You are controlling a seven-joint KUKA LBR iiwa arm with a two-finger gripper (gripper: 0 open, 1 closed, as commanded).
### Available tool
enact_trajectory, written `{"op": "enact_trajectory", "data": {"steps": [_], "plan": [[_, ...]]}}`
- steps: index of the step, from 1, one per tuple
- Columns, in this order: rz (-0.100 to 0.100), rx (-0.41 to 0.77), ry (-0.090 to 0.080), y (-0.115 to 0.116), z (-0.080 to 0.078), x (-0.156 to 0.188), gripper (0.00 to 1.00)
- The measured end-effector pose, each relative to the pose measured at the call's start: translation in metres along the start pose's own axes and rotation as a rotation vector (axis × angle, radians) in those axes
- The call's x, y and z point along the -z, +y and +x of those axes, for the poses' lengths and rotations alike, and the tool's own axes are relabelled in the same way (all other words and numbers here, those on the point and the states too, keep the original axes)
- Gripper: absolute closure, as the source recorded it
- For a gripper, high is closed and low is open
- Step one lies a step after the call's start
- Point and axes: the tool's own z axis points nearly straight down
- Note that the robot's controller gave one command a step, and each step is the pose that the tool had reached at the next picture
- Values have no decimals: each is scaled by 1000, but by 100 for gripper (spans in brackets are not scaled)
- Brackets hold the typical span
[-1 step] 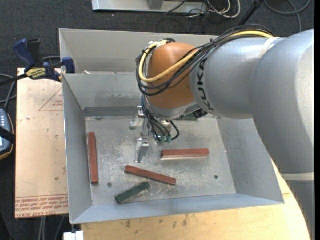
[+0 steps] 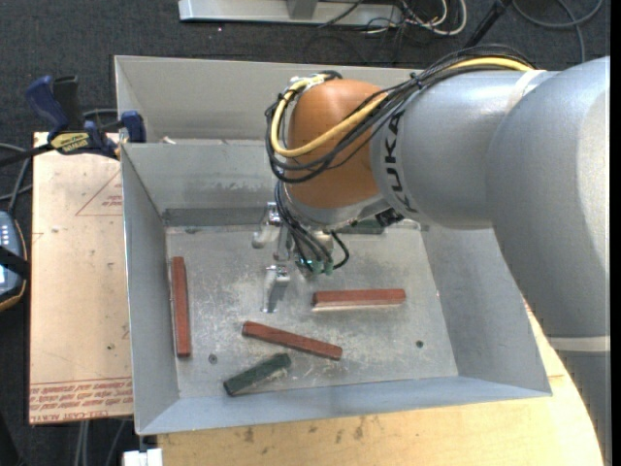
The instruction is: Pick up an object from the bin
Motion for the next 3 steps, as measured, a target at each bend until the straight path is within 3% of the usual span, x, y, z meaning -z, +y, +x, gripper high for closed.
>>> {"op": "enact_trajectory", "data": {"steps": [1, 2, 3], "plan": [[-1, 106, -7, -9, 21, -9, 0], [-3, 421, -18, 8, 68, -50, 100], [-3, 420, -19, 8, 67, -50, 100]]}}
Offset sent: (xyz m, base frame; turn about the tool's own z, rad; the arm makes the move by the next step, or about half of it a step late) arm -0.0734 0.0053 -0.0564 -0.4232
